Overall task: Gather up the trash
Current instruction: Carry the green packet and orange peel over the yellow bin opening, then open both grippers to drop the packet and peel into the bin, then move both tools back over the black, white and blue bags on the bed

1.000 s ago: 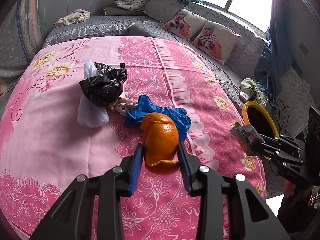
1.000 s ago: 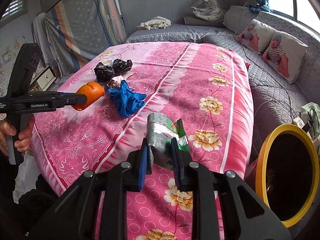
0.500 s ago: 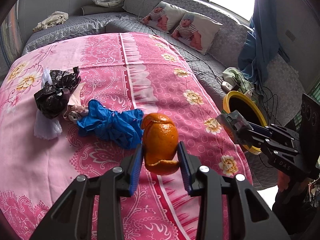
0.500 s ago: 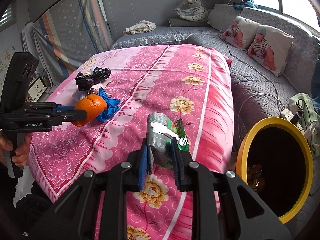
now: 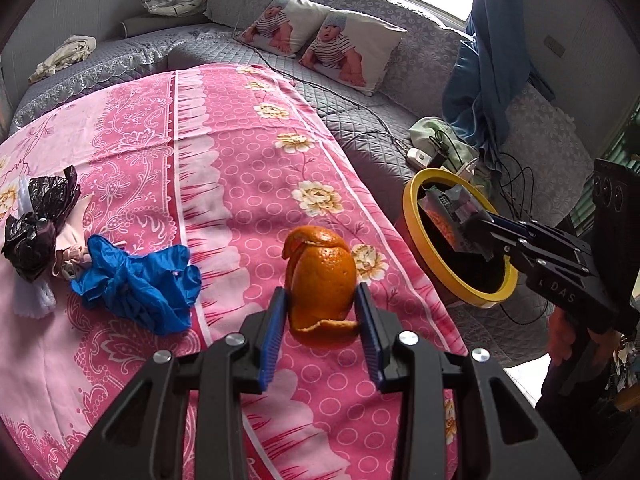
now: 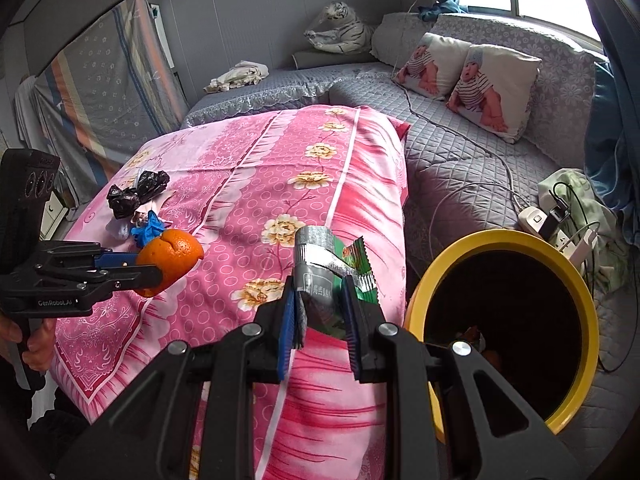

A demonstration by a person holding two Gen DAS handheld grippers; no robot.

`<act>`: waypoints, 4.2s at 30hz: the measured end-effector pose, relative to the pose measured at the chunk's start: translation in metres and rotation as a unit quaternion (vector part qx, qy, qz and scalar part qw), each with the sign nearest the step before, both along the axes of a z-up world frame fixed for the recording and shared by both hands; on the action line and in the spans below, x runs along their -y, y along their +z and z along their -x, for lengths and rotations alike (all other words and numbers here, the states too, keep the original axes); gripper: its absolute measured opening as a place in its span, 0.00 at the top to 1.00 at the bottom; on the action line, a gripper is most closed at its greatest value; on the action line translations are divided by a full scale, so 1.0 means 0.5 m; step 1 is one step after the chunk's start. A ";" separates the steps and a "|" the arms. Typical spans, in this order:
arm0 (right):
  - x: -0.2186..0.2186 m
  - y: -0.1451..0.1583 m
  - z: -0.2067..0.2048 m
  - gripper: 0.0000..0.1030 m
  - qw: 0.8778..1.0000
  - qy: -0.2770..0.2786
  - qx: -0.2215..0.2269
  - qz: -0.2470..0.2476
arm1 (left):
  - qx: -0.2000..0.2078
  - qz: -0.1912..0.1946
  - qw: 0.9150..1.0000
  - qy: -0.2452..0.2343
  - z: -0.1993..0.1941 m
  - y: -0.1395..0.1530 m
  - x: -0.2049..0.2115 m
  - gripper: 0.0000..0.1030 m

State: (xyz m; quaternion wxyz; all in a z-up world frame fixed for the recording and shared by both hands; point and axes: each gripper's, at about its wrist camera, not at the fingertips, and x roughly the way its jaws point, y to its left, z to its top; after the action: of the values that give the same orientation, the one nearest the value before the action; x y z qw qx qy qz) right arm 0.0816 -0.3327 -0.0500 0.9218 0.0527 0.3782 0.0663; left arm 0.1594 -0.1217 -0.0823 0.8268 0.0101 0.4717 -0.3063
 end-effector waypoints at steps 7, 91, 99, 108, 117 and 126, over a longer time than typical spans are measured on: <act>0.066 0.004 0.001 0.80 0.999 -0.040 0.003 -0.003 | 0.000 0.009 1.000 -0.028 -0.006 0.009 0.072 0.68; 0.392 -0.062 -0.012 0.68 0.971 -0.233 -0.047 -0.034 | 0.012 0.028 0.997 -0.075 -0.086 -0.007 0.296 0.49; 0.302 -0.028 -0.046 0.67 0.982 -0.186 -0.037 -0.025 | 0.037 0.024 0.999 -0.025 -0.122 0.038 0.179 0.49; 0.150 -0.004 -0.095 0.63 0.994 -0.106 -0.026 -0.019 | 0.053 0.027 0.997 0.046 -0.144 0.070 0.007 0.43; -0.043 -0.007 -0.153 0.63 0.999 0.001 -0.030 -0.011 | 0.061 0.023 0.992 0.111 -0.146 0.087 -0.173 0.43; -0.236 -0.030 -0.183 0.58 0.992 0.118 -0.044 -0.006 | 0.065 0.014 0.984 0.167 -0.121 0.080 -0.329 0.35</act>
State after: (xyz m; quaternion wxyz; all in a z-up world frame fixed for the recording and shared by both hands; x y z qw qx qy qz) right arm 0.1733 -0.2146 -0.0650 0.8897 0.0161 0.4213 0.1749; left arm 0.2198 0.0426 -0.0422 0.8953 -0.0609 0.4076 -0.1694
